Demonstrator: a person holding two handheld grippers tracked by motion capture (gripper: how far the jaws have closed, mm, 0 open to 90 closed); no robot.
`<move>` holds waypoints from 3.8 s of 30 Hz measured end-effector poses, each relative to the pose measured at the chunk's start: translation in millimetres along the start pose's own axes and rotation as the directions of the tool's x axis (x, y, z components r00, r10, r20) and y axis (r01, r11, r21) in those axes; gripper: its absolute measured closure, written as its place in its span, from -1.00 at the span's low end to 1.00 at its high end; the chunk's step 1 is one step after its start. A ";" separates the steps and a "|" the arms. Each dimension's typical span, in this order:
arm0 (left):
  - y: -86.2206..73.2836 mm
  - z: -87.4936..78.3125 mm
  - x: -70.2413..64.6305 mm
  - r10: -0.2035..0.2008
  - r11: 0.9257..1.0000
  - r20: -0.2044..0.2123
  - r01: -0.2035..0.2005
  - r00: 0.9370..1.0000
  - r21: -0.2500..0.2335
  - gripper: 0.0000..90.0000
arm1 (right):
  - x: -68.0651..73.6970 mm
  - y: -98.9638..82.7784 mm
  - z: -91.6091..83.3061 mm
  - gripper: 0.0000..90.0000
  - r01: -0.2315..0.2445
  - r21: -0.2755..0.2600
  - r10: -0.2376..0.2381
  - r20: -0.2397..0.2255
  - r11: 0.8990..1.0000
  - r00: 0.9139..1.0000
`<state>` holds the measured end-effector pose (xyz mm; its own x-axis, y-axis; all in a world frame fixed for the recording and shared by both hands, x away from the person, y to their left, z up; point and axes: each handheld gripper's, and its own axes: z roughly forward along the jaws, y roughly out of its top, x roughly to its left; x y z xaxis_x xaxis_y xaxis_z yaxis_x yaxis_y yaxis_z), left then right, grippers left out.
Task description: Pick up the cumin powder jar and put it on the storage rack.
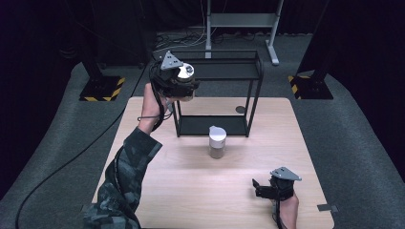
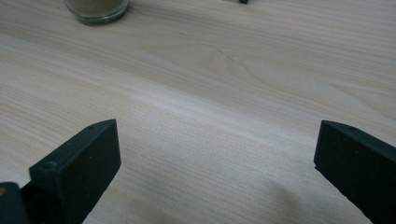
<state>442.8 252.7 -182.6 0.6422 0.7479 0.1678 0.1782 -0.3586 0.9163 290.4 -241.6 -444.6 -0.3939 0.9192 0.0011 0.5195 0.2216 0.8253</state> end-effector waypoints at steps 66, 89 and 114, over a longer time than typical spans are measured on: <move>54.5 54.1 51.9 -0.212 0.975 -0.076 0.216 0.974 0.048 -0.32 | 0.6 2.4 1.2 -1.00 0.012 0.013 -0.012 -0.002 1.000 1.000; 63.2 51.4 40.7 -0.174 0.980 -0.107 0.183 0.979 0.080 -0.87 | 0.1 0.7 0.4 -1.00 0.009 0.004 -0.009 -0.002 1.000 1.000; -60.1 -4.1 -34.3 0.069 0.967 -0.218 -0.011 0.974 0.256 -1.00 | 1.5 2.2 1.1 -1.00 0.011 0.012 -0.011 0.002 1.000 1.000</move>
<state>407.0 250.8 -241.9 0.4749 0.8252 0.3057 0.3563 -0.4979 0.7907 291.7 -239.4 -443.3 -0.3980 0.9174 -0.0089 0.5246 0.2355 0.8181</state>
